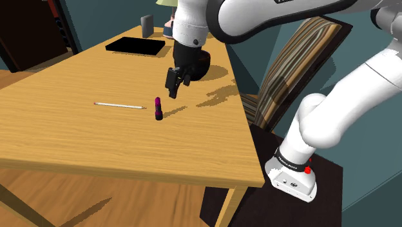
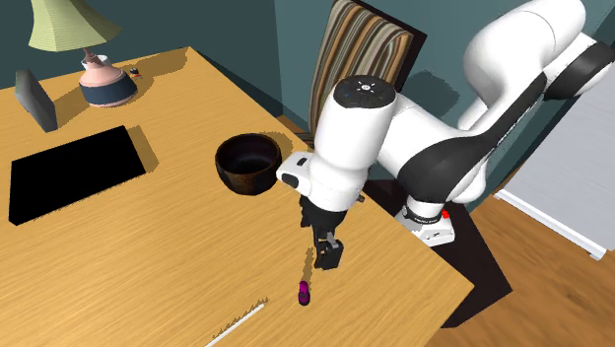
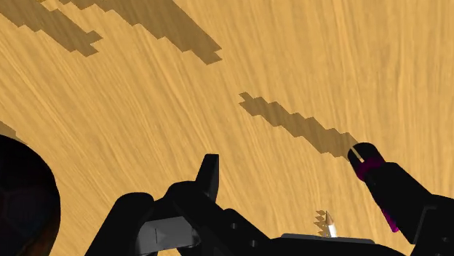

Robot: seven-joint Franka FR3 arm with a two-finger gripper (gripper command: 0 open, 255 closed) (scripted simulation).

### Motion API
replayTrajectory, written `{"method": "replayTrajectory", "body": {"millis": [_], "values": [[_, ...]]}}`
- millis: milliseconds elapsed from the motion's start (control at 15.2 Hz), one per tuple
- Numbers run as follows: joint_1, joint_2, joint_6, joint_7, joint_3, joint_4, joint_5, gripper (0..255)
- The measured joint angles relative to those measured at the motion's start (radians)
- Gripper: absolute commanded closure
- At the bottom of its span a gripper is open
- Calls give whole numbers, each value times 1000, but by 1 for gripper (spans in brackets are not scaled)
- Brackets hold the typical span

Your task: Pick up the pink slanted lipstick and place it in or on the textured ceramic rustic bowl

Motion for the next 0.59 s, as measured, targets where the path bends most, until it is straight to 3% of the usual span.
{"method": "replayTrajectory", "body": {"millis": [330, 594], "values": [[17, 115, 65, 68, 78, 98, -33, 0], [20, 146, 109, 84, 95, 94, -46, 0]]}}
